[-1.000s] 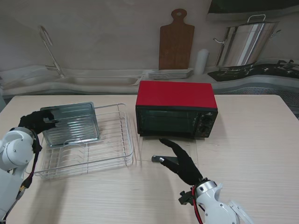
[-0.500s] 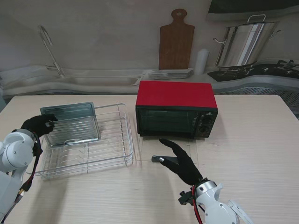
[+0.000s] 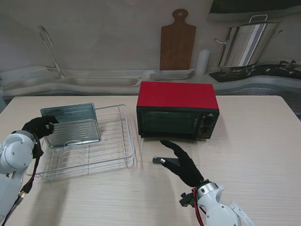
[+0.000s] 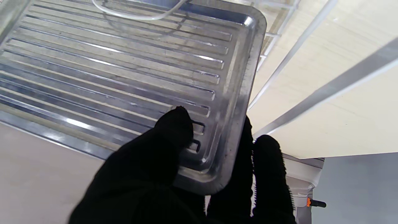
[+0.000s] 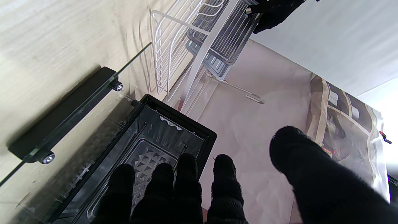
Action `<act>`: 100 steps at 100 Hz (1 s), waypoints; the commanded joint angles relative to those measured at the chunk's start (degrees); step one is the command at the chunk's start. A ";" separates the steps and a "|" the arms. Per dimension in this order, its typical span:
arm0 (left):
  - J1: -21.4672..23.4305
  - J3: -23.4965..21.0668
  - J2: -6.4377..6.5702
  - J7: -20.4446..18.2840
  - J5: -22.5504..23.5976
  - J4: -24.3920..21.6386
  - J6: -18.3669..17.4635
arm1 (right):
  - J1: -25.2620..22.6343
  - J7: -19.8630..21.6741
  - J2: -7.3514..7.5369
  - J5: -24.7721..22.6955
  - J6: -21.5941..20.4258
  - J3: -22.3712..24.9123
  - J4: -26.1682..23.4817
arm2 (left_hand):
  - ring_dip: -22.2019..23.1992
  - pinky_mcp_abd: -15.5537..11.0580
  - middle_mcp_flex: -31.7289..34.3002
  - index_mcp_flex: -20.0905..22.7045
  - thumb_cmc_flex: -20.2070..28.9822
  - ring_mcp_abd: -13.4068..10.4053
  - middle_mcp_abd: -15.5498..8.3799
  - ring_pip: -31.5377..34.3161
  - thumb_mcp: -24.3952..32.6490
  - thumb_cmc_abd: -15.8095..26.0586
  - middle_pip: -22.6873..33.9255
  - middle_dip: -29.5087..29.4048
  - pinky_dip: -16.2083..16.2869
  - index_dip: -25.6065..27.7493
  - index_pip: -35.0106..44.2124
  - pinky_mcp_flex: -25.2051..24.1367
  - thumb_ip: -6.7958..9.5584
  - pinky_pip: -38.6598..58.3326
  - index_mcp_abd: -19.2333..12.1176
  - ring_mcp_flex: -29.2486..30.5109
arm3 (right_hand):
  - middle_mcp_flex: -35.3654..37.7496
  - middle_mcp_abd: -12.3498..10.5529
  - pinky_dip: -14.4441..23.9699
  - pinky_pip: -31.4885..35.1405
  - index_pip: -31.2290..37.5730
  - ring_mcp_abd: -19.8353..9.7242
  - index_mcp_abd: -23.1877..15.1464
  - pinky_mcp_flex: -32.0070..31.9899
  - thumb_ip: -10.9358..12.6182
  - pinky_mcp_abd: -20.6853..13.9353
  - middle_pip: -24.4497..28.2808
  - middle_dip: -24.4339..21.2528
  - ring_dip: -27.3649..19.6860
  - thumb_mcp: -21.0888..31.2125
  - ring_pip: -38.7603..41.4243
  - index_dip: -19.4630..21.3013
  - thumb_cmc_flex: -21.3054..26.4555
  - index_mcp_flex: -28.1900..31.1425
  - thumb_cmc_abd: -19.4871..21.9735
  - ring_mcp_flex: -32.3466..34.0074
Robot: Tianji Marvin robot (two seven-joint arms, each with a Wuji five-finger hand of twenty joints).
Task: Slide the trays into the oven
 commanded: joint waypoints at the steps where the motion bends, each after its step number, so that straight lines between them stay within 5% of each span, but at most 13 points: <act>1: 0.79 -0.34 -0.23 -0.77 -0.29 -1.27 -0.16 | -0.46 0.79 -0.40 0.02 -0.11 -0.26 -0.13 | 3.67 1.67 2.77 7.16 6.18 2.97 -0.78 4.43 4.62 5.90 15.74 6.29 2.32 11.91 17.27 -1.11 3.14 4.04 -2.75 0.77 | -1.60 -1.40 0.43 0.77 0.51 -1.68 0.08 -0.38 -1.36 -3.24 0.59 0.35 -0.09 0.12 0.05 -0.43 -0.20 -1.53 -0.01 -2.42; 25: 2.09 -1.57 -0.24 -1.03 -0.01 -3.69 -0.98 | -0.50 0.53 -0.46 0.11 -0.41 -0.14 -0.24 | 7.82 3.11 4.88 10.46 4.24 3.62 -1.52 6.44 11.45 4.41 21.73 9.52 3.85 18.45 19.82 0.16 4.09 5.55 -2.47 3.65 | -1.60 -1.42 0.48 0.78 0.59 -1.81 0.12 -0.38 -1.42 -3.30 0.61 0.33 -0.08 0.11 0.06 -0.38 -0.33 -1.56 0.01 -2.37; 61: 4.99 -4.52 -0.50 -1.87 -3.50 -9.64 -2.24 | -0.77 0.23 -0.53 0.28 -0.83 0.05 -0.59 | 8.56 4.27 6.95 12.04 2.17 4.11 -0.90 8.11 15.55 2.52 22.89 10.85 4.69 20.07 19.57 1.47 5.51 6.29 -2.16 5.56 | -1.57 -1.41 0.55 0.82 0.64 -1.79 0.33 -0.37 -1.42 -3.27 0.71 0.36 -0.10 0.15 0.03 -0.35 -0.29 -1.40 -0.02 -2.37; 100: 10.63 -8.03 -0.48 -5.48 -9.18 -20.92 -3.12 | -1.18 -0.56 -0.72 0.39 -0.96 0.48 -1.39 | 8.48 4.68 7.36 12.09 1.46 4.34 -0.75 8.54 16.46 2.43 22.84 11.07 5.10 20.38 19.41 1.90 6.23 6.49 -2.11 6.00 | -1.48 -1.36 0.80 1.21 0.73 -1.66 0.55 -0.30 -1.37 -3.36 1.14 0.55 -0.03 0.64 0.17 -0.27 0.09 -1.15 -0.38 -2.16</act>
